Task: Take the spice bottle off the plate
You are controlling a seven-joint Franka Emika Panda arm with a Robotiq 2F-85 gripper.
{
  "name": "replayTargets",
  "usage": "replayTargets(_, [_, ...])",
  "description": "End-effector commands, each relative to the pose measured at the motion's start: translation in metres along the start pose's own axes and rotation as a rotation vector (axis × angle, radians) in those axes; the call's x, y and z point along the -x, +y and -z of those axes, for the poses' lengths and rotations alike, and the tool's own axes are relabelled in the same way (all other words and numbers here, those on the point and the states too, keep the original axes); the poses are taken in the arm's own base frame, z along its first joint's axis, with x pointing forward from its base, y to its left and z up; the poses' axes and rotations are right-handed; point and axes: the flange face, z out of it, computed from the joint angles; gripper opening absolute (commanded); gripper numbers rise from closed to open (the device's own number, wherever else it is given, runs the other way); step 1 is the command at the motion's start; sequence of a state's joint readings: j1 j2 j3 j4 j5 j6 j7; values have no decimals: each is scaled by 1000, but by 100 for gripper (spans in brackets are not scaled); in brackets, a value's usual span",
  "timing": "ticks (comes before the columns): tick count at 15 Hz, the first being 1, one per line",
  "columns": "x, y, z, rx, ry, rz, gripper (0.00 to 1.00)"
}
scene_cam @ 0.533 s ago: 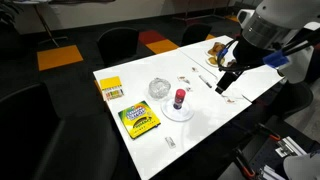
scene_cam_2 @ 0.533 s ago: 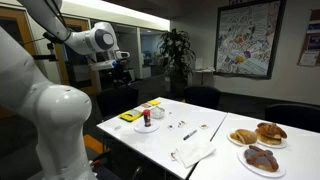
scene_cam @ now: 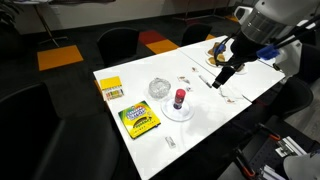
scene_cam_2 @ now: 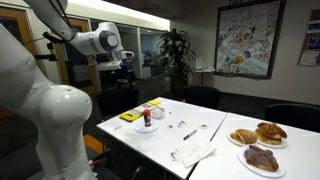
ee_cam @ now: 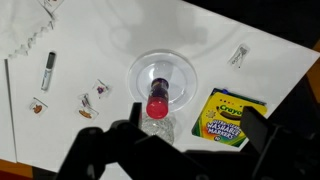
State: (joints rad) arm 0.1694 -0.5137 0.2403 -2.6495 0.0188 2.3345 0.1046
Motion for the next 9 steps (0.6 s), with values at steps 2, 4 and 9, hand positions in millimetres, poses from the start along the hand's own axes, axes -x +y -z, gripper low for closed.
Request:
replayTargets(2, [-4,54,-31,-131,91,70,100])
replayTargets(4, [-4,79,-42,-202,122,78,100])
replayTargets(9, [-5,124,-66,-380,146,133,100])
